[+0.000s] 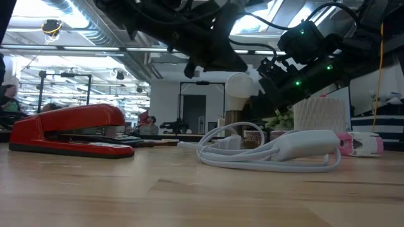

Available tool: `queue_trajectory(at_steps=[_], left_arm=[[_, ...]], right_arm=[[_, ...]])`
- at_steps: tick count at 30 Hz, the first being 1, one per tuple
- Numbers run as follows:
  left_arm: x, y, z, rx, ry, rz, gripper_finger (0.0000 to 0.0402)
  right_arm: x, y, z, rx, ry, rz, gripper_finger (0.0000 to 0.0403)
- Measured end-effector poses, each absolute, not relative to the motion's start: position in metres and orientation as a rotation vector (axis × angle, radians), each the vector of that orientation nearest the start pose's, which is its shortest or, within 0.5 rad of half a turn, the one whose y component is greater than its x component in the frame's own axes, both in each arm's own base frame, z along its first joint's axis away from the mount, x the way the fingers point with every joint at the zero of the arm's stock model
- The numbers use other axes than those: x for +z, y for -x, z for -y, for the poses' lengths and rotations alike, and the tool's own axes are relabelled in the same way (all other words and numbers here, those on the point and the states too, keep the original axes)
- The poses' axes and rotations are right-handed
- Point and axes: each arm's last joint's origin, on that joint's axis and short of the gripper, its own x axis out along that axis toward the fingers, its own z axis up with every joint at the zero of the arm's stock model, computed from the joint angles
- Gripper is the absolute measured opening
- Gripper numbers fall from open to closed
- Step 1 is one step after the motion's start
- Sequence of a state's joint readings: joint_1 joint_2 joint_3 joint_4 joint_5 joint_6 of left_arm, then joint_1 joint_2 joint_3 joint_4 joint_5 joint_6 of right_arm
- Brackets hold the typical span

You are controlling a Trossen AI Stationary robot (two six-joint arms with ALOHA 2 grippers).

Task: Screw lightbulb
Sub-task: Insert the white lightbulb into the golden lamp

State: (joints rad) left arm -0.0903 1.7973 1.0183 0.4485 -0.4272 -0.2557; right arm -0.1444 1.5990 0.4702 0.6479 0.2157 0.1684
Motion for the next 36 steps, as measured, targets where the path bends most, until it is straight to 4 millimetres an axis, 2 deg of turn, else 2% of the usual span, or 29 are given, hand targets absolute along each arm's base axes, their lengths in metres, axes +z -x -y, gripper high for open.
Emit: queue_trajectory(at_steps=[36], left_arm=[[0.201,-0.381,0.012,0.605,0.12,-0.254,0.0001]], right_arm=[[0.127,-0.268,0.044,-0.359,-0.155,-0.455,0.0007]])
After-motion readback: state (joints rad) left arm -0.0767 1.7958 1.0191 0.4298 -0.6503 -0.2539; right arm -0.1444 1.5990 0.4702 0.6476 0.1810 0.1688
